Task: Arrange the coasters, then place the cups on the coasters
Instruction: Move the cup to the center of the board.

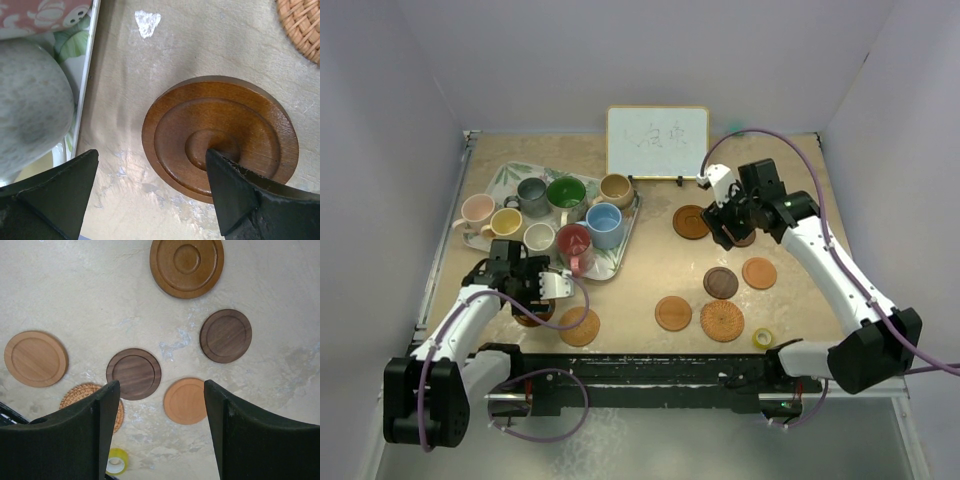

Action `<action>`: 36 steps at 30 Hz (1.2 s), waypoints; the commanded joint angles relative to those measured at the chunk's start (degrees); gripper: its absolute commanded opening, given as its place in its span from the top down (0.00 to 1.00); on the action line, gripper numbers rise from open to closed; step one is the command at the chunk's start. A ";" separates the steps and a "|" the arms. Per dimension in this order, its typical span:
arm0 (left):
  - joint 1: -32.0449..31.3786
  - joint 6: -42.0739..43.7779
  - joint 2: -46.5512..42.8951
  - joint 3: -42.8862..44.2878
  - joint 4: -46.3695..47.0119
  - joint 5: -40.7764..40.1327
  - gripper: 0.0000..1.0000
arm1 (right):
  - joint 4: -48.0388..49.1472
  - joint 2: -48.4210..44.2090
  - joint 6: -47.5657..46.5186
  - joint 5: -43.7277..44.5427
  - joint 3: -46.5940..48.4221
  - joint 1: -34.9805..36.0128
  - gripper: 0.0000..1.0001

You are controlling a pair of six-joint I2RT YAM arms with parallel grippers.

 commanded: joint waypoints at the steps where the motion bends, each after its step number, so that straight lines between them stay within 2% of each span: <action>1: -2.32 4.23 0.73 -1.12 -1.59 3.08 0.16 | 1.42 -2.33 0.21 -1.44 -2.17 0.16 0.29; 9: -12.24 3.38 -4.12 -2.30 -4.83 2.79 0.17 | 3.43 -6.04 -2.05 -1.85 -7.81 0.03 0.29; 16: -16.07 5.64 -0.58 -1.81 -5.45 4.26 0.21 | 4.00 -8.09 -3.10 -2.98 -10.37 -1.56 0.29; 24: -22.98 3.51 0.58 0.23 -6.84 5.42 0.22 | 4.63 -8.79 -3.58 -4.62 -11.03 -4.10 0.29; 36: -36.43 -3.58 8.19 3.36 1.16 3.76 0.24 | 4.75 -8.42 -4.10 -4.95 -11.34 -4.85 0.29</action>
